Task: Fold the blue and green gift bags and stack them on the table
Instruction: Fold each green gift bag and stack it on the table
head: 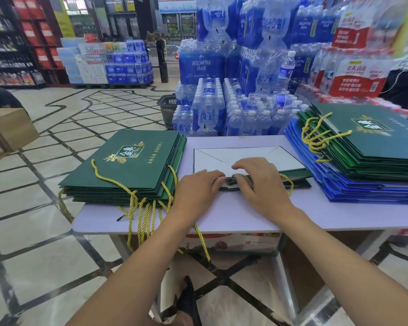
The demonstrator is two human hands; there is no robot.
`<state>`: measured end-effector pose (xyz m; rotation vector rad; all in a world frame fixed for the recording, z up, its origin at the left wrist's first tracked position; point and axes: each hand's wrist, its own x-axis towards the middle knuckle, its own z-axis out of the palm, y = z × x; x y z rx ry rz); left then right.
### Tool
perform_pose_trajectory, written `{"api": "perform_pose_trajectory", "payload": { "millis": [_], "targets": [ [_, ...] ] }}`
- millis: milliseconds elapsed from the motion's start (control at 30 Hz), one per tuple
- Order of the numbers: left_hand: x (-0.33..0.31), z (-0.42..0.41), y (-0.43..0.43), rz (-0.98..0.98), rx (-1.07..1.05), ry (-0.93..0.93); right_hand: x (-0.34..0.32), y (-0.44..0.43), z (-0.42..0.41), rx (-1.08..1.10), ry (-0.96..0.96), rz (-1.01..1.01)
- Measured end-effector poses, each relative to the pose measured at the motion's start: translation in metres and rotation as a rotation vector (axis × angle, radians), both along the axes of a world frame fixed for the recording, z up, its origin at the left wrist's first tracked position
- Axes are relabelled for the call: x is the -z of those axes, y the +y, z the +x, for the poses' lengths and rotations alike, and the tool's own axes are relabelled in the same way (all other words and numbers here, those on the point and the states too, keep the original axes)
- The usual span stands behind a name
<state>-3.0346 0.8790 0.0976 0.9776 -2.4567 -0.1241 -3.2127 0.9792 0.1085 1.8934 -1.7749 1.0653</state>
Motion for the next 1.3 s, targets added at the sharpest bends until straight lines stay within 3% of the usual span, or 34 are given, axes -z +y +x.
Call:
{"api": "perform_pose_trajectory", "payload": {
  "millis": [100, 200, 300, 367, 467, 667, 1100, 1233, 1300],
  "targets": [
    [-0.002, 0.0, 0.001, -0.03, -0.03, -0.017, -0.007, 0.007, 0.001, 0.014, 0.044, -0.178],
    [-0.001, -0.001, 0.0, -0.041, -0.07, -0.011, -0.01, 0.016, 0.013, 0.055, -0.016, -0.032],
    [-0.001, -0.001, -0.001, -0.045, -0.086, -0.016, -0.014, 0.017, 0.029, 0.074, -0.365, 0.365],
    [-0.002, -0.001, -0.001, -0.05, -0.086, -0.015, -0.021, 0.012, 0.035, 0.042, -0.655, 0.492],
    [-0.002, -0.001, 0.001, -0.047, -0.092, -0.001, -0.029, 0.003, 0.043, 0.017, -0.93, 0.517],
    [-0.003, -0.001, 0.002, -0.033, -0.072, 0.039, -0.026, -0.006, 0.05, 0.003, -1.163, 0.455],
    [-0.002, 0.0, 0.001, -0.006, -0.073, 0.053, -0.032, 0.004, 0.049, 0.061, -1.091, 0.512],
    [-0.001, -0.001, -0.001, 0.015, -0.065, 0.031, -0.033, 0.013, 0.054, 0.006, -0.906, 0.654],
    [-0.001, -0.001, -0.001, 0.031, -0.055, 0.023, -0.034, 0.019, 0.053, 0.011, -0.77, 0.597]
  ]
}}
